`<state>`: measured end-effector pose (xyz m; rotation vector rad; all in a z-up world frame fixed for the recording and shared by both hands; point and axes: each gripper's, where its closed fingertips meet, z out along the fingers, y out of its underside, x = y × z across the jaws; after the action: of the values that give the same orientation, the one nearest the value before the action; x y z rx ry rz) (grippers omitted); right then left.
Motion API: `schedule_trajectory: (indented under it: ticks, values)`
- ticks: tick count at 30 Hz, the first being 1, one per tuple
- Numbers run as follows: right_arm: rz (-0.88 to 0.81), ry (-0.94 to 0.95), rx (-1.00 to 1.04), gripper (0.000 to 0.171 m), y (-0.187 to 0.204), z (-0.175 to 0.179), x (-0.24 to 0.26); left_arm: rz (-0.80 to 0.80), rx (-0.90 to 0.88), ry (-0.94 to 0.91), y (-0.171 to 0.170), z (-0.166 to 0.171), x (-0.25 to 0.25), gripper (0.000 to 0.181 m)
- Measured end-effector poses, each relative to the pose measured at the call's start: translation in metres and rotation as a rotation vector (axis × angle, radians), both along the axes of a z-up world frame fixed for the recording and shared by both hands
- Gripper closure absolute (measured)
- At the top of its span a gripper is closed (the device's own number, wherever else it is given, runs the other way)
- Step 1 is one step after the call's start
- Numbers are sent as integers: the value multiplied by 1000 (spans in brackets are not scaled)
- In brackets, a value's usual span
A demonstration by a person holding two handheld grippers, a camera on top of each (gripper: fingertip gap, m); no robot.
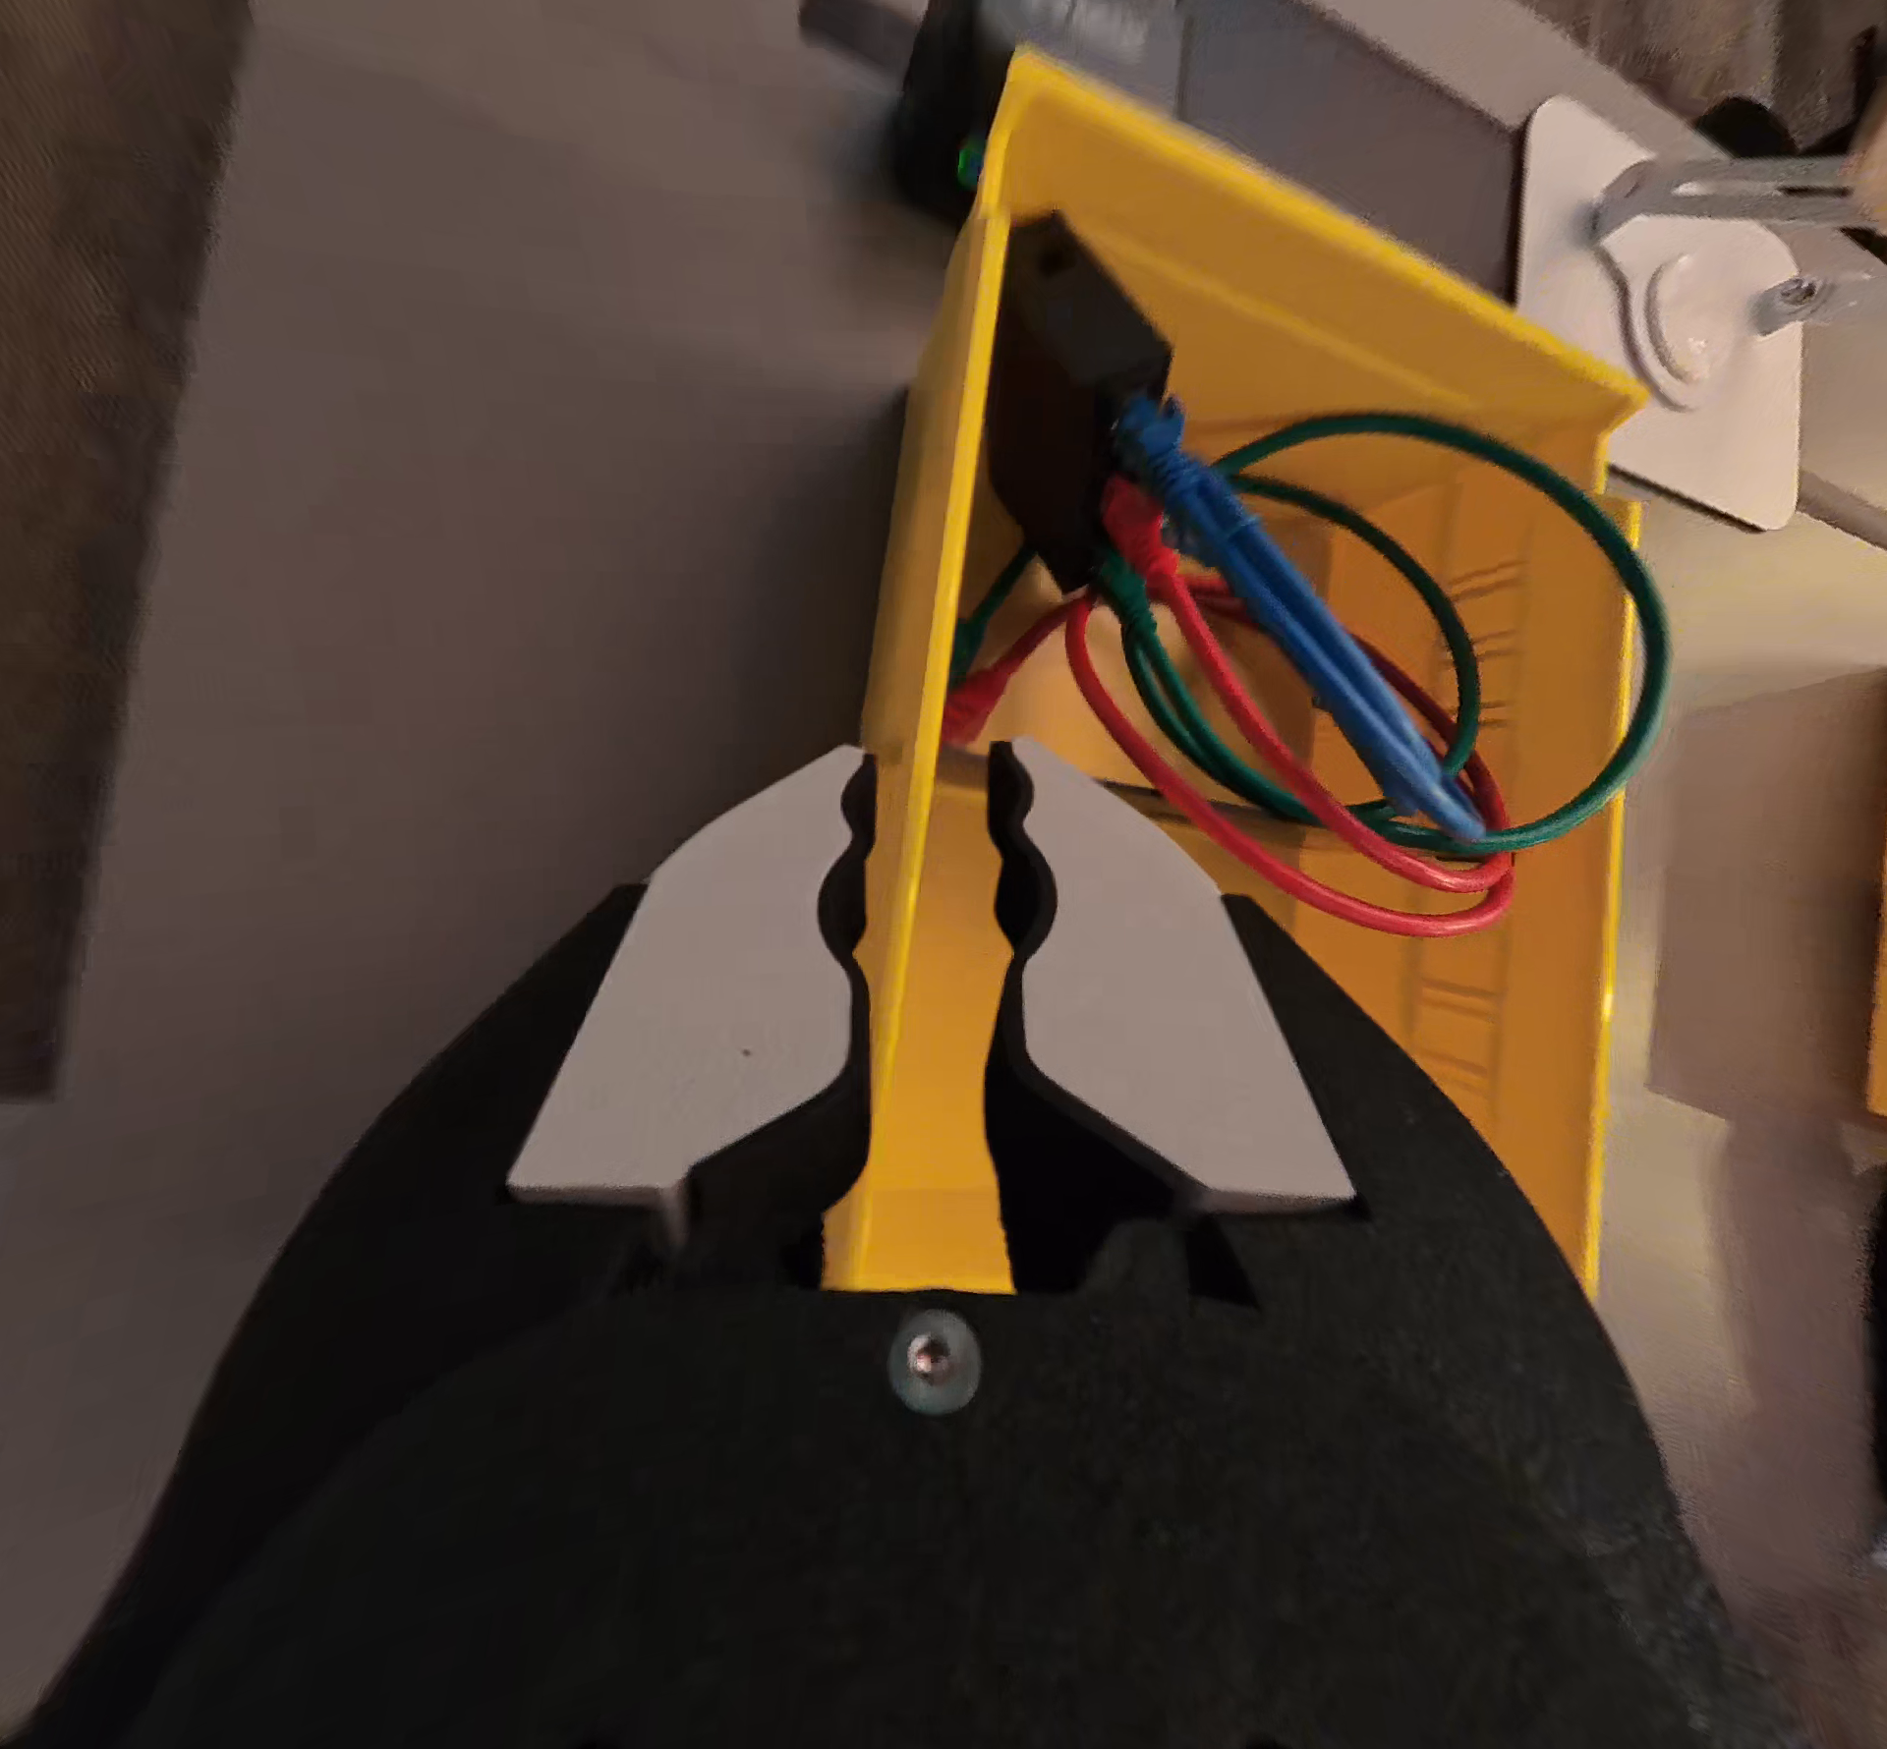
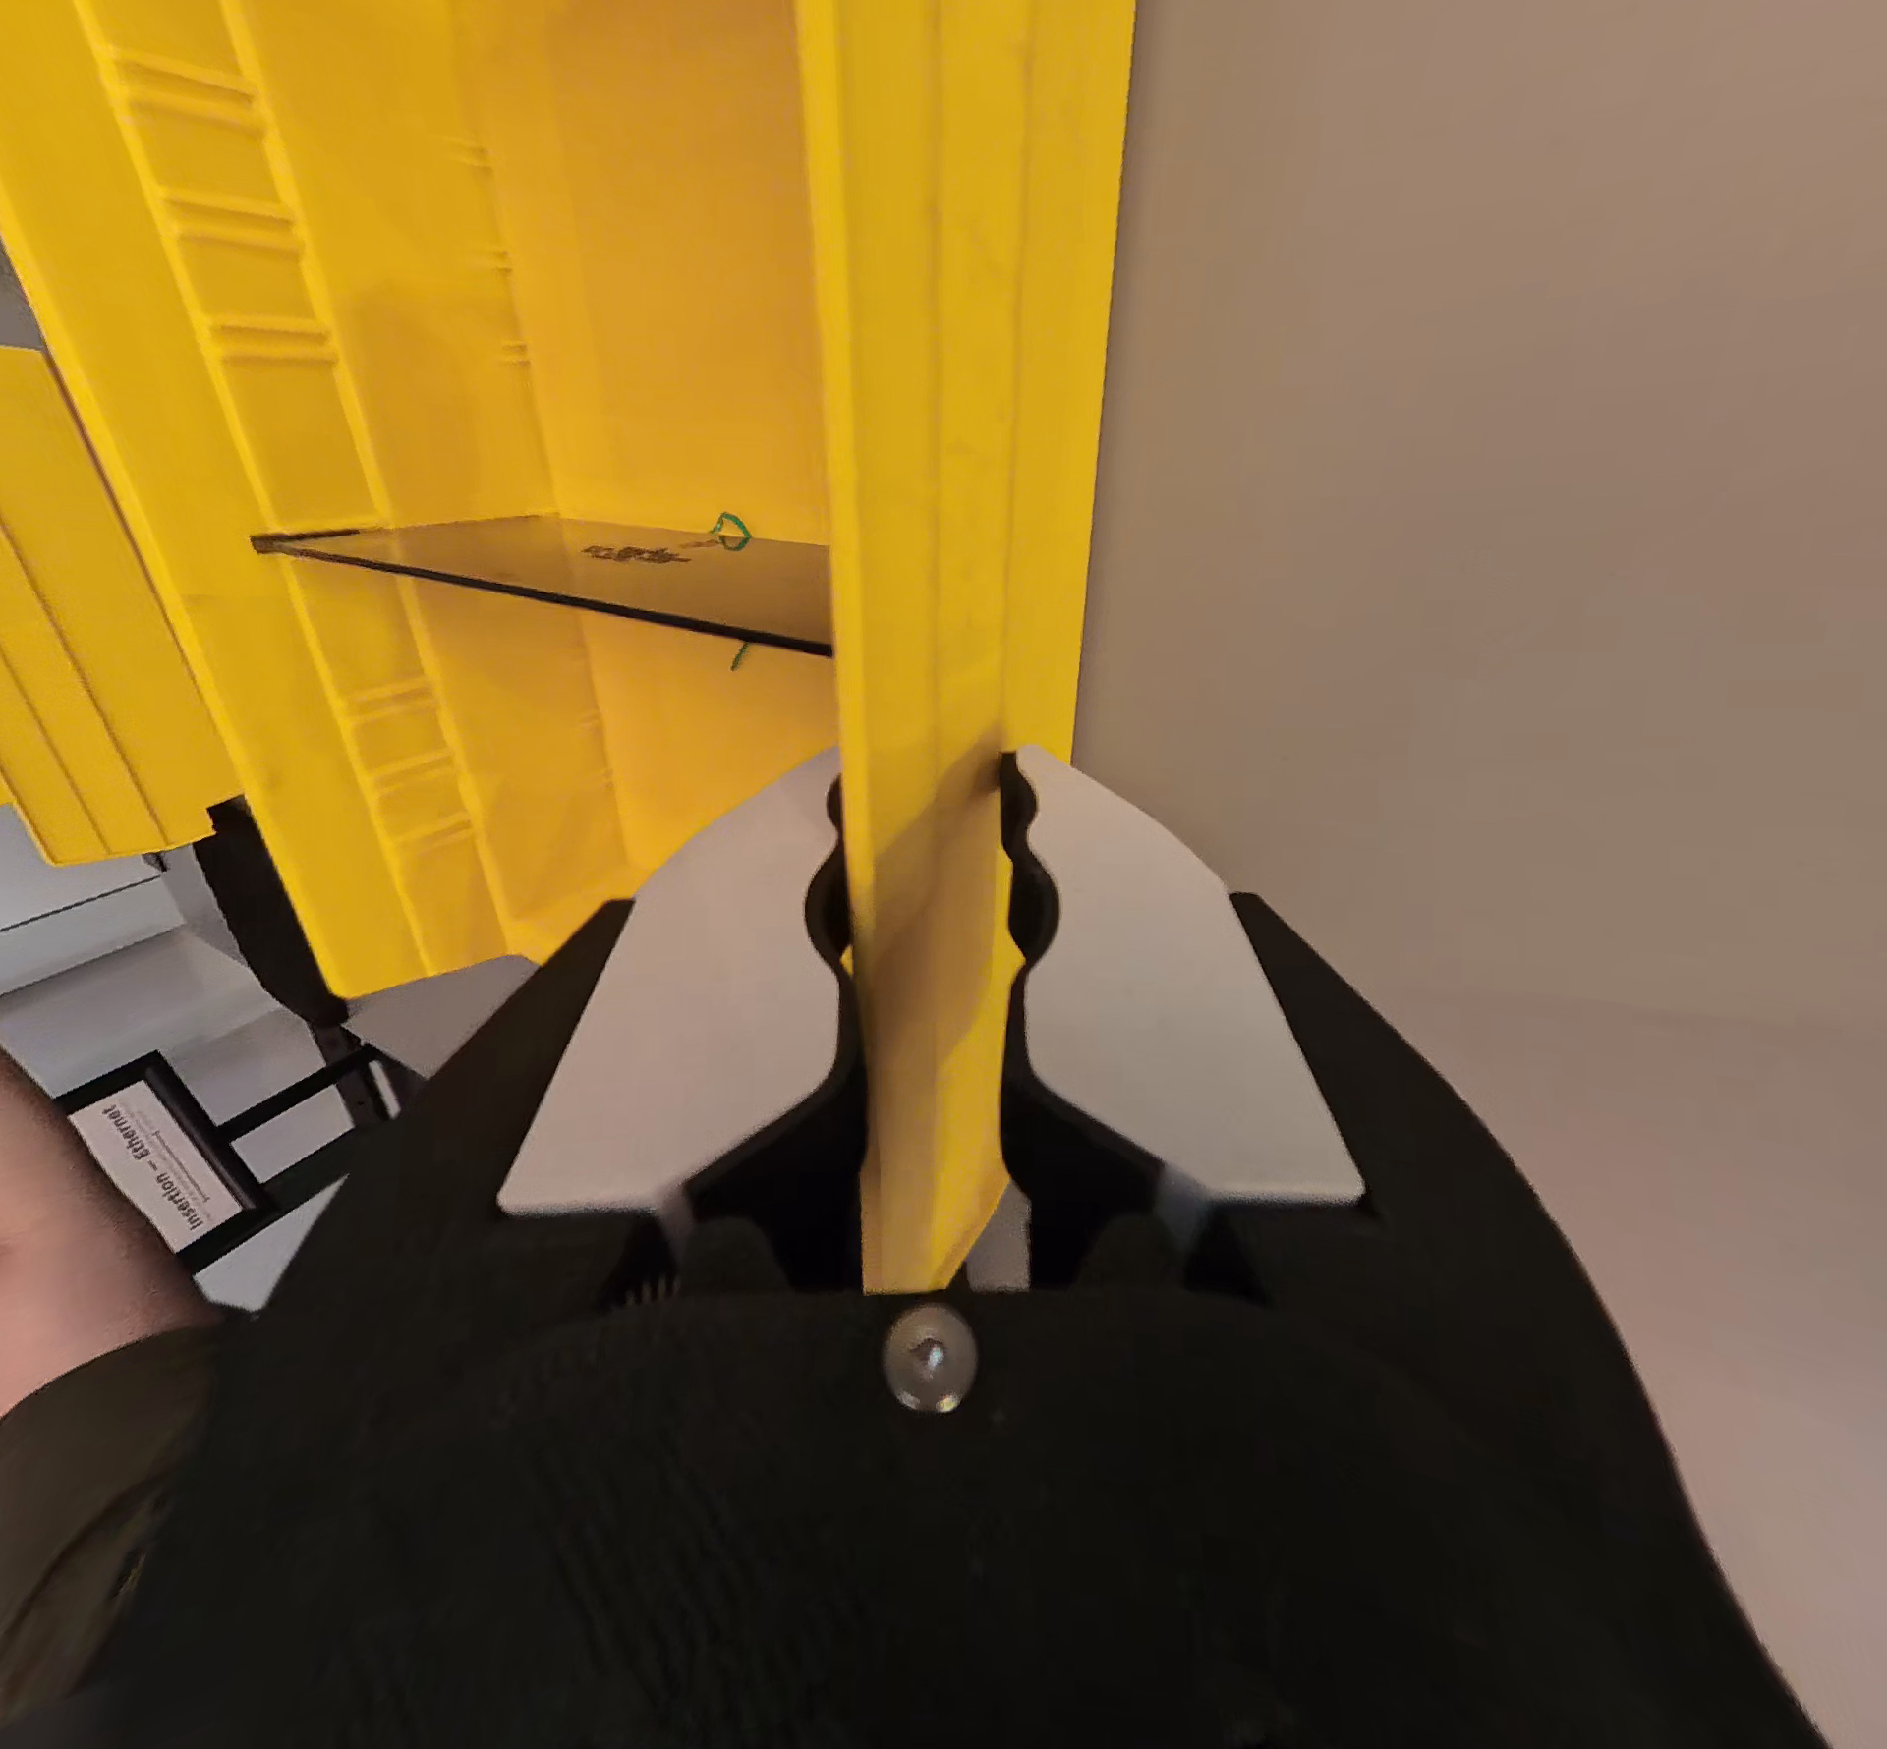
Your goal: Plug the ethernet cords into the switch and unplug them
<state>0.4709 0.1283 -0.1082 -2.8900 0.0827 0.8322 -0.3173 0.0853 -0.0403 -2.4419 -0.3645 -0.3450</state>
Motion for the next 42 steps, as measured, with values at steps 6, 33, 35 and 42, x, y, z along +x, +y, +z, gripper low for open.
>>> schedule_trajectory:
  ticks: [6,33,35,42]
  values:
    - [-53,39,97,151,4,22,8,-227,175,539,7,45,-11,155]
    - [458,214,1662,137,-31,286,-173,-1238,48,1598,91,7,38,140]
    - [480,182,1662,135,-29,282,-183,-1298,5,1575,96,5,36,132]
    - [525,51,1585,134,-9,257,-193,-1527,-214,1677,96,-5,22,122]
